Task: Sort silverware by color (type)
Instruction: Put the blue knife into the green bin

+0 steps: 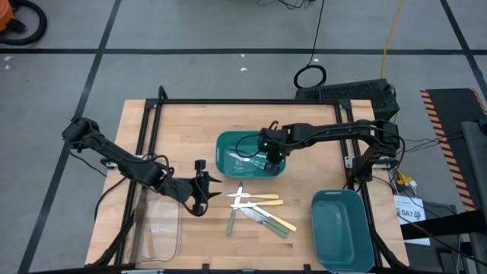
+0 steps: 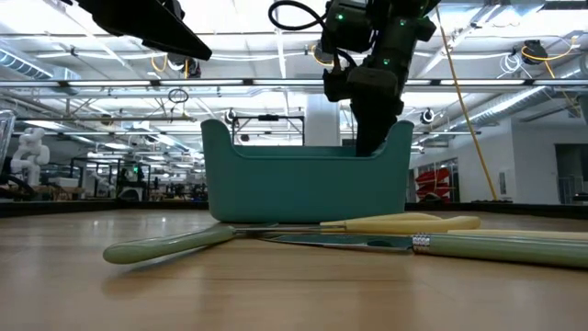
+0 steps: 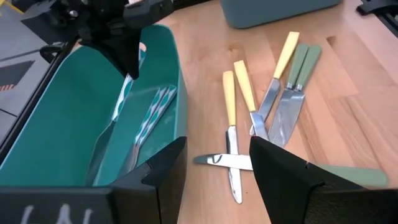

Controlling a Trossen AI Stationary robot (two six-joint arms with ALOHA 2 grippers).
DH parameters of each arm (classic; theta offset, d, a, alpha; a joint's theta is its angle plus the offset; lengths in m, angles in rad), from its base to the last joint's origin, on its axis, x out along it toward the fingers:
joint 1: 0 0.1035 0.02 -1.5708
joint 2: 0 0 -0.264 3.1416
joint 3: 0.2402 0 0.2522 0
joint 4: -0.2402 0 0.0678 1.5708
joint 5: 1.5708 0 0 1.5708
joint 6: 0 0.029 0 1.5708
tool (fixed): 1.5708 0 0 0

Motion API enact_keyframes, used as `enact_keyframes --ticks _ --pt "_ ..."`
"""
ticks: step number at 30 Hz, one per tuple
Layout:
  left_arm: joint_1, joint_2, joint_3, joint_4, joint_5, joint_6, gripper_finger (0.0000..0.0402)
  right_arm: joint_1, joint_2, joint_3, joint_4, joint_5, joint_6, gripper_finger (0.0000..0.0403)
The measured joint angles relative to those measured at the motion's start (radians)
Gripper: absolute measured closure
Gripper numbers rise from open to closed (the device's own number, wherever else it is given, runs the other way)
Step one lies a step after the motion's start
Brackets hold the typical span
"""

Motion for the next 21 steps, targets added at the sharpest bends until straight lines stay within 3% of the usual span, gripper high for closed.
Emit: enact_keyframes --ticks 21 --pt "0.0 0.0 0.0 0.004 0.0 0.0 0.0218 0.004 0.003 -0.008 0.027 0.057 0.058 0.0374"
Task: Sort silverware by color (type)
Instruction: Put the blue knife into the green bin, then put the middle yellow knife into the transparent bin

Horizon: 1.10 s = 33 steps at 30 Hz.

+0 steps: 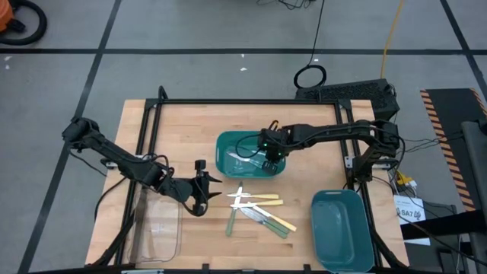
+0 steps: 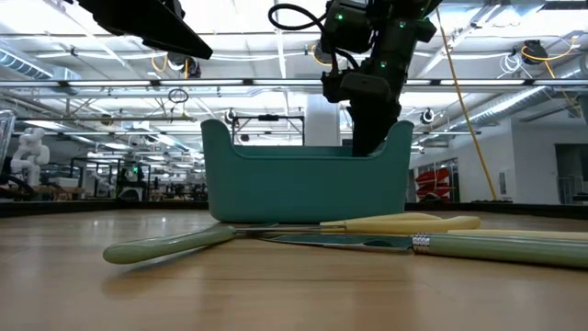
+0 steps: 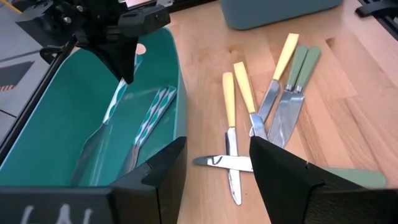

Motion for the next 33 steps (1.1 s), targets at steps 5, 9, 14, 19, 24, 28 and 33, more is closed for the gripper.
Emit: enact_keyframes --ticks 5,9,14,19,24,28,33 --pt "0.0 0.0 0.0 0.0 0.0 -0.001 0.0218 0.005 0.043 0.0 0.003 0.001 0.005 0.0374" --pt "0.0 0.0 0.0 0.0 0.0 -0.001 0.0218 0.009 0.085 0.0 0.006 0.021 0.0 0.0374" --pt "0.0 0.0 0.0 0.0 0.0 0.008 0.0218 0.008 0.11 0.0 0.011 0.042 -0.004 0.0373" --pt "0.0 0.0 0.0 -0.001 0.0 0.01 0.0218 0.008 0.111 0.0 0.01 0.052 -0.004 0.0367" --pt "0.0 0.0 0.0 0.002 0.0 0.009 0.0218 0.008 0.112 0.0 0.007 0.052 -0.003 0.0343" --pt "0.0 0.0 0.0 0.005 0.0 0.007 0.0218 0.011 0.102 0.0 0.008 0.041 0.003 0.0323" --pt "0.0 0.0 0.0 0.007 0.0 0.002 0.0218 0.036 0.057 0.02 -0.007 0.038 0.019 0.031"
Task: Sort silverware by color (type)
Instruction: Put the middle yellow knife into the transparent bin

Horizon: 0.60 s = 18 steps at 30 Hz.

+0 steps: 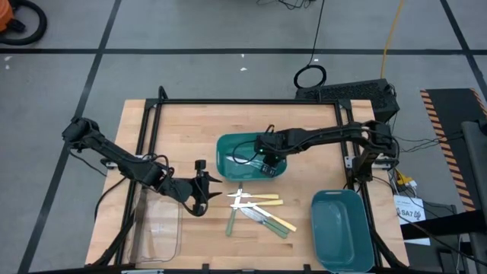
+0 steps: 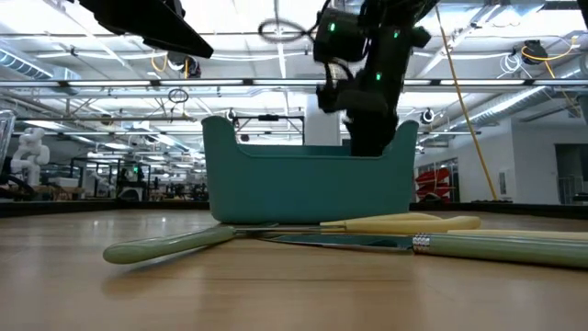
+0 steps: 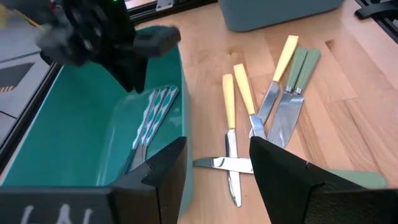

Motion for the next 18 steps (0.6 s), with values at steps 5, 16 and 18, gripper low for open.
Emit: enact_keyframes --ticks 5,16,18 --pt "0.0 0.0 0.0 0.001 0.0 -0.019 0.0218 0.055 -0.076 0.023 -0.029 0.082 0.012 0.0308" --pt "-0.022 0.06 0.0 0.014 0.0 -0.117 0.0218 0.352 -0.211 0.03 -0.028 0.283 0.104 0.0307" --pt "-0.031 0.075 0.0 0.039 0.0 -0.131 0.0218 0.418 -0.208 0.028 -0.024 0.299 0.125 0.0307"
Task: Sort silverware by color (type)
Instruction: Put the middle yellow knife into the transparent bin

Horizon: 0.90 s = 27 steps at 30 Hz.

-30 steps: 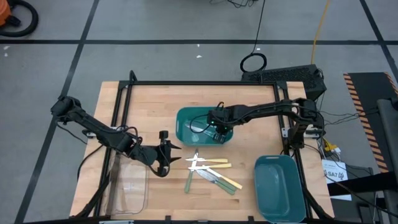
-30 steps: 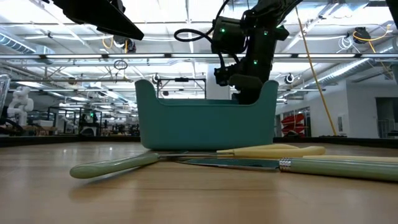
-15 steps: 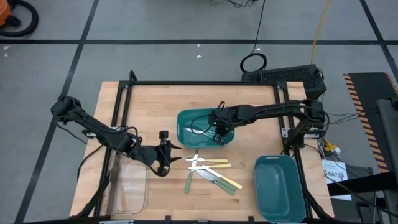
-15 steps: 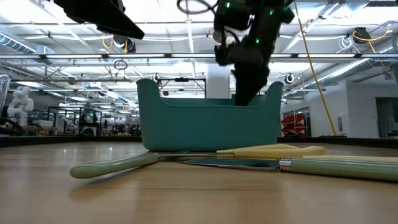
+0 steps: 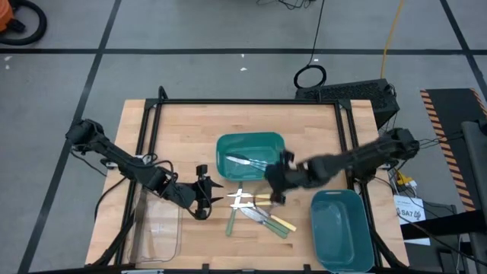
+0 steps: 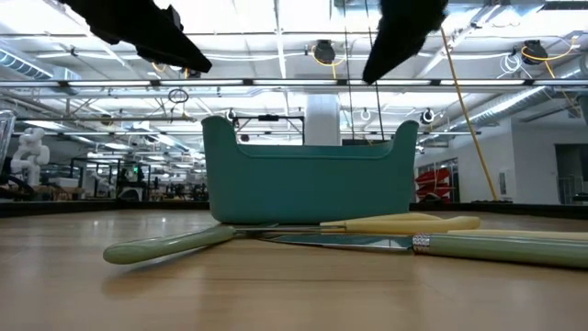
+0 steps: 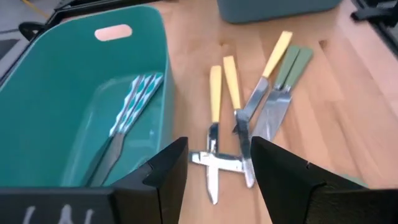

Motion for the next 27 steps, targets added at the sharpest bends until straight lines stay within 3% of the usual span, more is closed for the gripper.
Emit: enact_keyframes --ticks 6,11,21,27 --pt "-0.025 0.05 0.0 0.113 0.001 -0.01 0.0218 0.172 -0.001 -0.029 0.036 0.074 0.081 0.0307" --pt "-0.032 0.088 0.0 0.205 0.0 -0.006 0.0218 0.251 -0.001 -0.099 0.08 0.08 0.141 0.0307" --pt "-0.035 0.169 0.0 0.33 0.0 -0.003 0.0218 0.273 -0.001 -0.324 0.327 0.073 0.111 0.0307" --pt "-0.026 0.181 0.0 0.349 0.0 -0.008 0.0218 0.253 -0.001 -0.393 0.364 0.062 0.099 0.0292"
